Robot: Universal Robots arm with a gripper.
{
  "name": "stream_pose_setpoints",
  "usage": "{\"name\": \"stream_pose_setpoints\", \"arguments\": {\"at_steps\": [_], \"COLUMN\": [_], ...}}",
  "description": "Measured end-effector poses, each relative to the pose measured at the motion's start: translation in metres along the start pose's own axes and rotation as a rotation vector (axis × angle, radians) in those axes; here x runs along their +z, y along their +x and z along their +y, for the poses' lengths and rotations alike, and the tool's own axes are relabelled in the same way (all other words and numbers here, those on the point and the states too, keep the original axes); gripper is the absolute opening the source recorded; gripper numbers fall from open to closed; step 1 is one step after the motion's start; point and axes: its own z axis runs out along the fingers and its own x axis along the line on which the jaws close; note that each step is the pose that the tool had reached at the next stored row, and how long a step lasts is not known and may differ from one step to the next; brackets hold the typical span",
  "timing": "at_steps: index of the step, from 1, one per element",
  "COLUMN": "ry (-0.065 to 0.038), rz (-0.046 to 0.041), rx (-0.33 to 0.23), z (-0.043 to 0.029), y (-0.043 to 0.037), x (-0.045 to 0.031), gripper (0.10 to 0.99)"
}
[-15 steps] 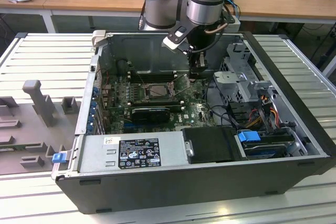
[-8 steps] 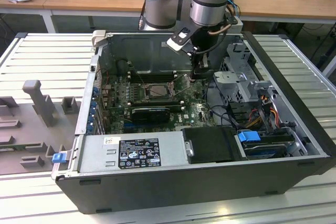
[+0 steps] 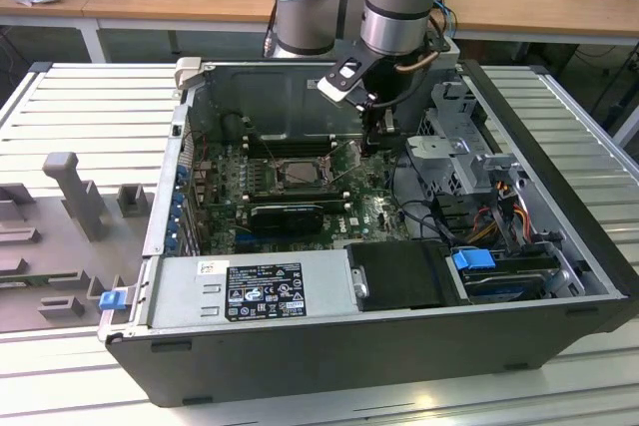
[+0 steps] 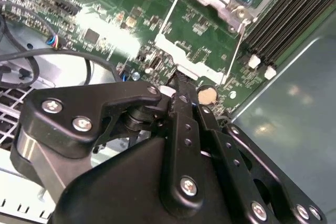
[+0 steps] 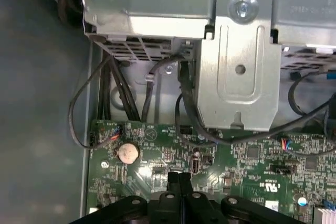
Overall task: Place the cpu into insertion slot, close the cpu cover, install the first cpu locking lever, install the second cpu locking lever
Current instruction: 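Close the cpu cover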
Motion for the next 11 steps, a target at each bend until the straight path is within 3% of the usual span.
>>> {"name": "stream_pose_setpoints", "arguments": {"at_steps": [7,11], "ry": [0.000,0.000], "rz": [0.0004,0.0003], "rx": [0.000,0.000], "z": [-0.0149,-0.0300], "y": [0.0008,0.0016], "x": [-0.0002,-0.0005], "gripper": [0.106,0.106]}}
